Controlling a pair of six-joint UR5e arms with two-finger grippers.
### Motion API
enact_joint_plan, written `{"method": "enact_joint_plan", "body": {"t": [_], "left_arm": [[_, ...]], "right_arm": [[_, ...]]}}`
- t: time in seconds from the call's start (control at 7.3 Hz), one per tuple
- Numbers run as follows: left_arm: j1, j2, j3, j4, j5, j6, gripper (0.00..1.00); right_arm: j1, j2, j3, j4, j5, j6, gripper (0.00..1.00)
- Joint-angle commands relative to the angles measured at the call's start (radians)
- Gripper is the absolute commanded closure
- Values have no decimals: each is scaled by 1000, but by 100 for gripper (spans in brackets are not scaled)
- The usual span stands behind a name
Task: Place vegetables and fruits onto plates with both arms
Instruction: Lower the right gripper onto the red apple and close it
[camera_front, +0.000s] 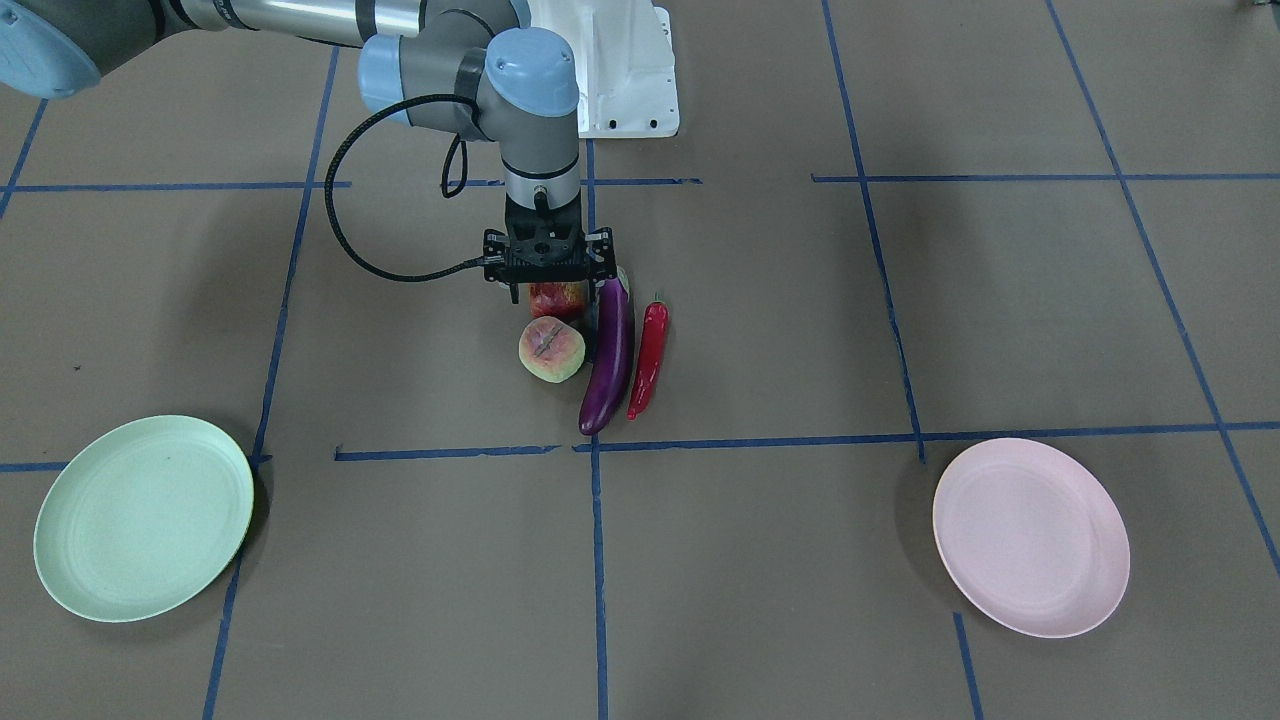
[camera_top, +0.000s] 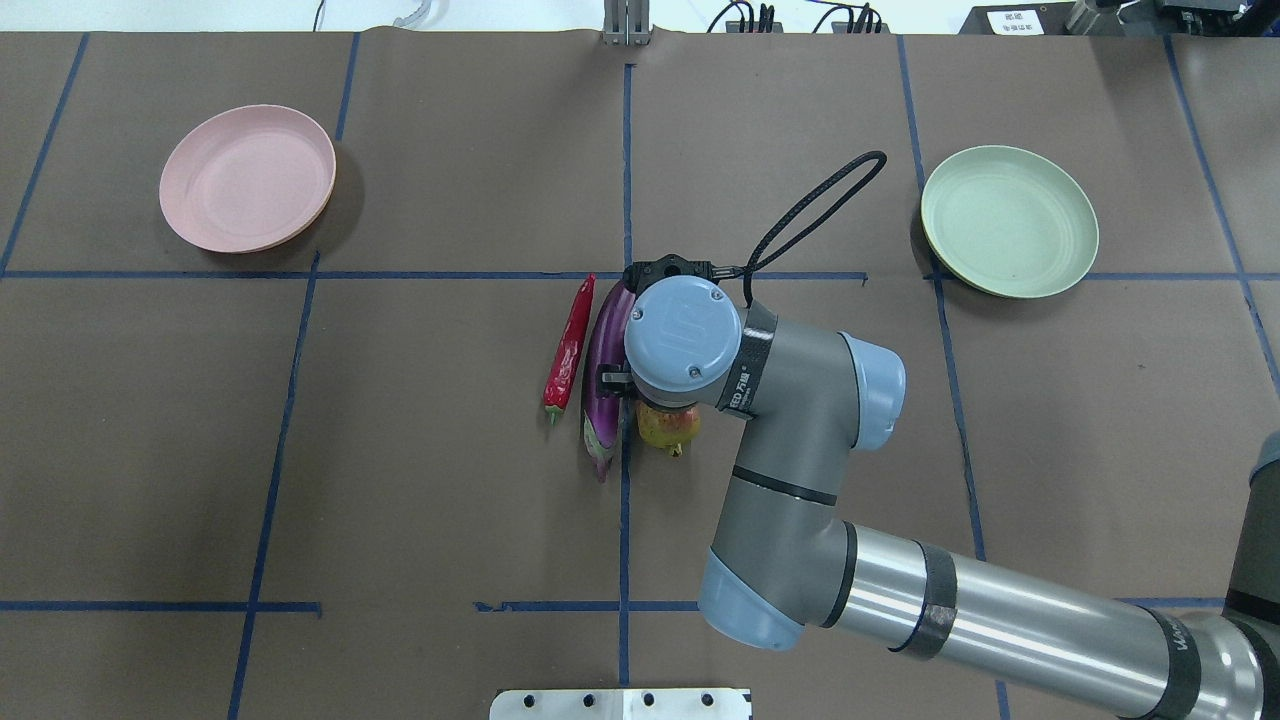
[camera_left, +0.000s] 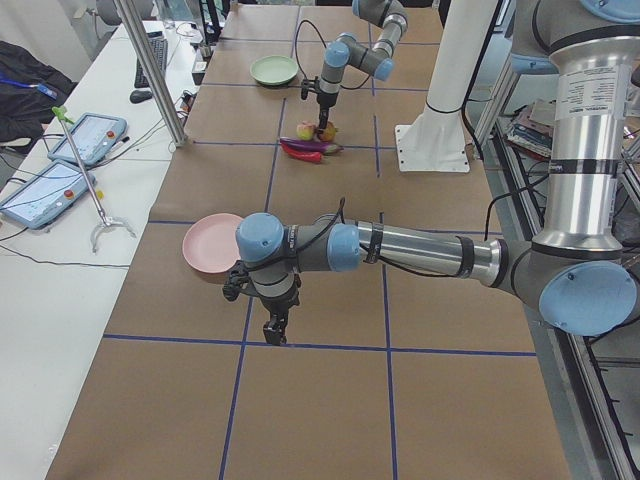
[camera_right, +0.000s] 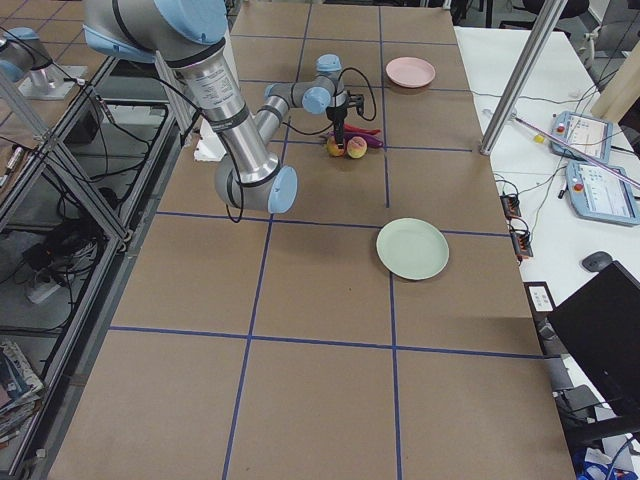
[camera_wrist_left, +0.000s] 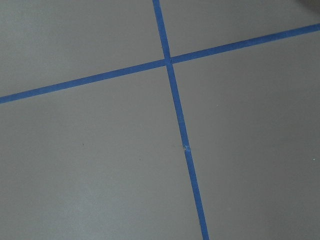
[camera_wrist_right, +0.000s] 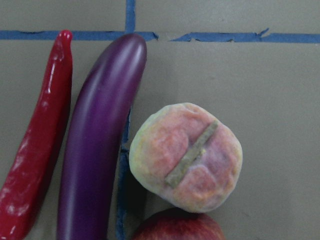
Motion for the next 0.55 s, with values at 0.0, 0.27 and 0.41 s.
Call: {"method": "enact_joint_plan", "body": {"t": [0.0,0.27,0.41], "left_arm": [[0,0,3,0,-1,0,0],[0,0,6,0,-1,0,0],[0,0,4,0,-1,0,0]], "right_arm": [[-14,0,-26,-2,2,-10,1],[-13,6,26,-67,10,-13,97],[-13,6,88,-129,10,-13,100]]}}
